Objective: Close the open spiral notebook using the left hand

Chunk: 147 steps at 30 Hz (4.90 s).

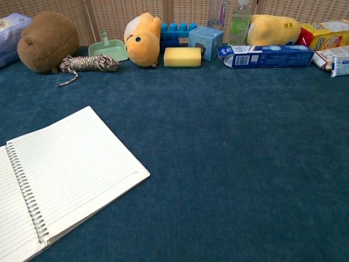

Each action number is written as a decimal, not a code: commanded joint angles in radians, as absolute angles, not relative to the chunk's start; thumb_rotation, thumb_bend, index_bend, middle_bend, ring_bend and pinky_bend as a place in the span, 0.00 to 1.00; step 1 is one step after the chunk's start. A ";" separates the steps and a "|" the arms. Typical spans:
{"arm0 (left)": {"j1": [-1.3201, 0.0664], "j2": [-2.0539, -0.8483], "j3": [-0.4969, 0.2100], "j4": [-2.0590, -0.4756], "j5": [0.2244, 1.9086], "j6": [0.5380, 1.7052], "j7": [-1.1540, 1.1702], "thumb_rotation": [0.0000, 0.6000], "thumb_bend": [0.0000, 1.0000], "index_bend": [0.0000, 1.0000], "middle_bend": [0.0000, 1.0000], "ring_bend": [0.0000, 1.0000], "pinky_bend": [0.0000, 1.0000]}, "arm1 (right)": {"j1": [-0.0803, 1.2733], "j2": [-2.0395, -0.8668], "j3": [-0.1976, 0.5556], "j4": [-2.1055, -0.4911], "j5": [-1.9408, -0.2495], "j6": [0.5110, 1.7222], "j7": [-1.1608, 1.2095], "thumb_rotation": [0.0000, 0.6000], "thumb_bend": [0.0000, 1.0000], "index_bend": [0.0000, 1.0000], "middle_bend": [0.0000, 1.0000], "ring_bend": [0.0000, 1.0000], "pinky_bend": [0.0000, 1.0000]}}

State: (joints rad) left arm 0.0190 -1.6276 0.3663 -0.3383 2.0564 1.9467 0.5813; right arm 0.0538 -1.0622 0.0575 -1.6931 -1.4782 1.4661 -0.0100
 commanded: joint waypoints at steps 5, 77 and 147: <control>-0.007 -1.630 0.332 -0.397 2.033 1.968 0.565 1.00 0.40 0.11 0.18 0.26 0.39 | 0.053 -1.062 0.057 -1.693 -1.477 1.466 -0.008 1.00 0.00 0.00 0.00 0.00 0.04; -0.583 -1.889 -0.084 -0.971 1.946 1.445 0.956 1.00 0.31 0.00 0.00 0.08 0.36 | 0.060 -1.050 0.058 -1.690 -1.453 1.435 0.013 1.00 0.00 0.00 0.00 0.00 0.04; -0.173 -1.187 0.102 -1.668 1.630 1.587 0.577 1.00 0.22 0.00 0.00 0.00 0.10 | 0.048 -1.064 0.059 -1.722 -1.460 1.476 -0.085 1.00 0.00 0.00 0.00 0.00 0.04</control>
